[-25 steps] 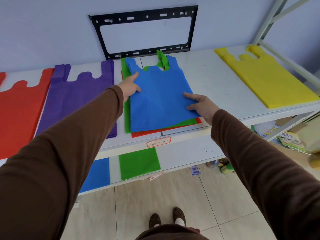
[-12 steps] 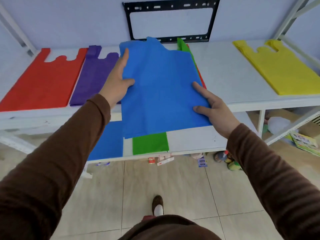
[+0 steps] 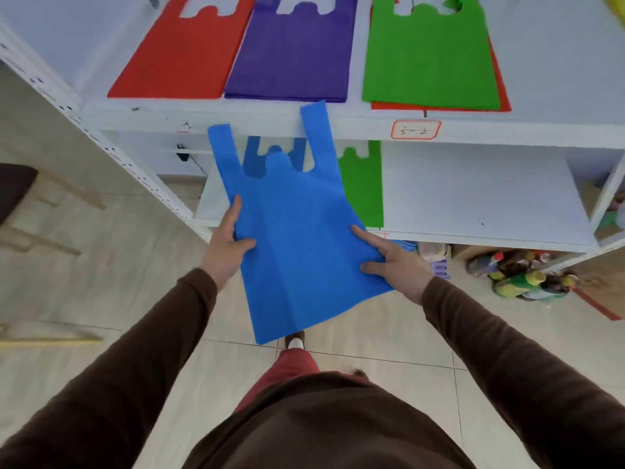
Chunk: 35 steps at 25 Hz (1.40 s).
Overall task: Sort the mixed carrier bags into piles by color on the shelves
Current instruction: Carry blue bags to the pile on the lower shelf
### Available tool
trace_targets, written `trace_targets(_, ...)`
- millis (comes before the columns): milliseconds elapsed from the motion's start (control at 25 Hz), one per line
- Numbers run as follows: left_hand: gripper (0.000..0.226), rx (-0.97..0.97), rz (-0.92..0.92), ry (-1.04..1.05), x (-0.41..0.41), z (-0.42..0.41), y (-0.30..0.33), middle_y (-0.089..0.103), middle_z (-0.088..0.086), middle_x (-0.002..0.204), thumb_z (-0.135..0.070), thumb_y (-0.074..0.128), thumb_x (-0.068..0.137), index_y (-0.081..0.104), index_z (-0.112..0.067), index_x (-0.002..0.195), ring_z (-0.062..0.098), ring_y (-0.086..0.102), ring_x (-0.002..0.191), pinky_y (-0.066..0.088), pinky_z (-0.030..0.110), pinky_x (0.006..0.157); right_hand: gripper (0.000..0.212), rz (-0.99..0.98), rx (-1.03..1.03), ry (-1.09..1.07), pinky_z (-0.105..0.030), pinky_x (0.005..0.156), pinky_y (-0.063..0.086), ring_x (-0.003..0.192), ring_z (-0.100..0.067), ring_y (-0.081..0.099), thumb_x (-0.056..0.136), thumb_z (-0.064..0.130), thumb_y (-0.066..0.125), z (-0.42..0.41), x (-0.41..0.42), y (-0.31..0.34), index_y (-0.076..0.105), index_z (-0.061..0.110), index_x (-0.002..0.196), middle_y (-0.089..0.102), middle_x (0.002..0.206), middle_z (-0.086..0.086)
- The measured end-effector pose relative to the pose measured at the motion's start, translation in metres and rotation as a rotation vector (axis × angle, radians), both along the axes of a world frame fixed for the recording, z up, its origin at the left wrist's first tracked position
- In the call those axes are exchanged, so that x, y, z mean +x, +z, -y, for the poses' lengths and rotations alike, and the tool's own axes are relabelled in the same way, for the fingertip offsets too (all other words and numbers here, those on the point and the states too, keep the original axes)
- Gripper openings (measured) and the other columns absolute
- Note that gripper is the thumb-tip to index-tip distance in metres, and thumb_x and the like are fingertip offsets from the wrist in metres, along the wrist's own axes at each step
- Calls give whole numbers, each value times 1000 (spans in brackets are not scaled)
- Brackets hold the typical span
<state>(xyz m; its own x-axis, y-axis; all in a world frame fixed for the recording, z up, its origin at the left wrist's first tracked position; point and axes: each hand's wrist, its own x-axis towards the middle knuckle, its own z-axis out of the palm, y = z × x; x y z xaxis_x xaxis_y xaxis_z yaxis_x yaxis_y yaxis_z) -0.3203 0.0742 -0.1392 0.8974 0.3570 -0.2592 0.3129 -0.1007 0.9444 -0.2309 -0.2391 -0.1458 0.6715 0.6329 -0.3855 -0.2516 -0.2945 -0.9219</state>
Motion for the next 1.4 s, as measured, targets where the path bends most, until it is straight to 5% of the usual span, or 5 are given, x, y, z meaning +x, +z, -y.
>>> trace_targets(200, 83, -27, -150, -23, -2, -46, -40, 31, -10, 154, 8, 52, 89, 18, -30, 154, 14, 45, 131, 44, 34, 105, 72, -56, -97, -13, -32, 100, 50, 118, -18, 58, 88, -5, 56, -51, -5, -31, 42, 41, 140, 47, 146, 0)
trace_targets(440, 84, -41, -229, -104, 54, -147, -76, 38, -11, 144, 8, 54, 87, 20, -30, 154, 15, 52, 120, 50, 19, 83, 72, -61, -134, -162, -14, 90, 51, 119, -14, 55, 87, -13, 53, -150, 17, -42, 39, 24, 147, 45, 146, 3)
trace_targets(560, 84, -2, -230, -188, 111, -205, -98, 36, -10, 148, 9, 54, 86, 21, -29, 154, 17, 52, 124, 50, 33, 97, 72, -25, -140, -259, -8, 82, 49, 116, -10, 53, 86, -14, 53, -207, 45, -55, 38, 22, 147, 43, 146, 4)
trace_targets(1000, 58, 52, 71, -139, 303, -303, -168, 63, 2, 115, 17, 46, 80, 47, -6, 133, 6, 69, 91, 56, 29, 77, 74, 224, 30, -512, -23, 102, 45, 125, -7, 51, 78, -16, 52, -323, 199, -150, 41, 17, 144, 46, 145, 1)
trace_targets(1400, 82, 183, -126, -284, 355, -321, -344, 23, 0, 160, 9, 55, 88, 17, -19, 155, 17, 34, 141, 38, 13, 98, 69, 71, -128, -558, -25, 91, 53, 114, -18, 59, 84, -14, 52, -340, 220, -351, 43, 18, 145, 53, 135, 0)
